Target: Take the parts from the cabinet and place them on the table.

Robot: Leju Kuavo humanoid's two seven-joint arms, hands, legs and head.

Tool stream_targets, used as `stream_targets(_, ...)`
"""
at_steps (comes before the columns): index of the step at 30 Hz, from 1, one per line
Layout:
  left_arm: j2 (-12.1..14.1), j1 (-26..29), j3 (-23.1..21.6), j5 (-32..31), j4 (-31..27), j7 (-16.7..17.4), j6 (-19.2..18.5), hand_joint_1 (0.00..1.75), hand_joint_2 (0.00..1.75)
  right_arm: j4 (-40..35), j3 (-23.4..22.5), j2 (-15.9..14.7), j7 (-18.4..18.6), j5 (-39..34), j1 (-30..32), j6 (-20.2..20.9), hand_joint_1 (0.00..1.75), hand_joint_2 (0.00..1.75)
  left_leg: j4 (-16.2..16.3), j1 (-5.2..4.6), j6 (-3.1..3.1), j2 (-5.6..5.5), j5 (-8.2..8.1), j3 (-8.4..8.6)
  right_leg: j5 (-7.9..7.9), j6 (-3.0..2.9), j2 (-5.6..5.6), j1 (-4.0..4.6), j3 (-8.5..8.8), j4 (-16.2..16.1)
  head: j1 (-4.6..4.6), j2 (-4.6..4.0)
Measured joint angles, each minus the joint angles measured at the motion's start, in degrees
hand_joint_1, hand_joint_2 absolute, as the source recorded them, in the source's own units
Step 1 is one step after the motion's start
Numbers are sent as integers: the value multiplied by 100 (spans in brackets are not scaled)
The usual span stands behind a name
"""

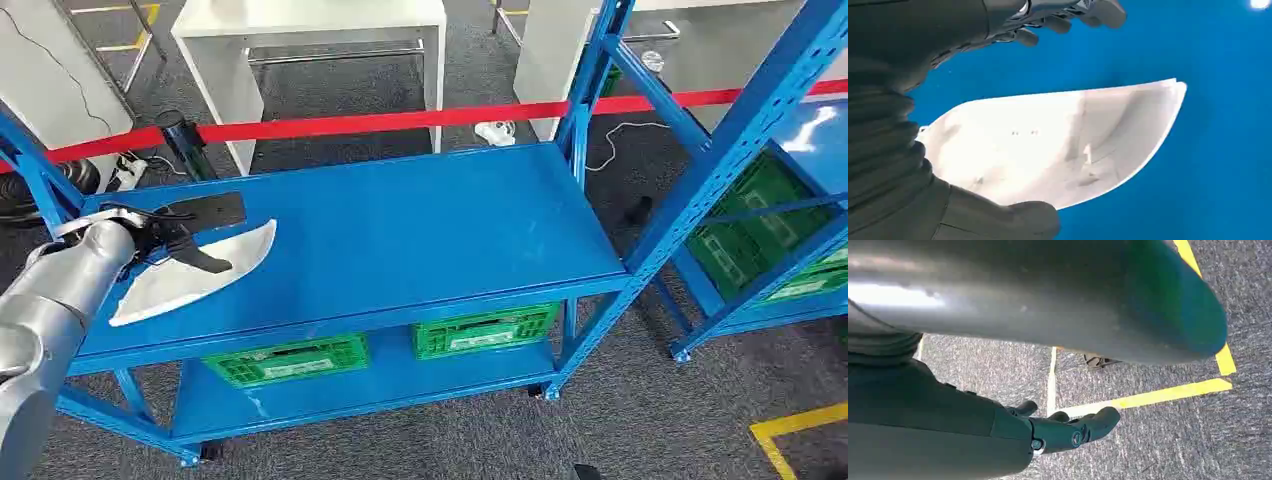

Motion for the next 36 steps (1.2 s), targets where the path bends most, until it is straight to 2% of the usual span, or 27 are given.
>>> stream_targets(8, 105, 236, -13, -13, 31, 387, 98, 0, 175, 0, -2, 0, 2, 35, 0, -9, 0, 0, -1, 0, 0, 6, -1, 0, -1, 0, 1, 0, -1, 0, 0, 0)
stream_targets(16, 278, 486, -13, 26, 50, 413, 164, 0, 175, 0, -4, 0, 26, 68, -1, -4, 0, 0, -2, 0, 0, 1, 0, 0, -4, -3, 0, 0, -1, 1, 0, 2)
stream_targets(36, 317, 670, -15, 142, 142, 516, 107, 0, 175, 0, -46, 0, 52, 68, -3, -46, 0, 0, -2, 0, 0, 2, -1, 0, -4, -3, 0, 0, -1, 1, 0, 0)
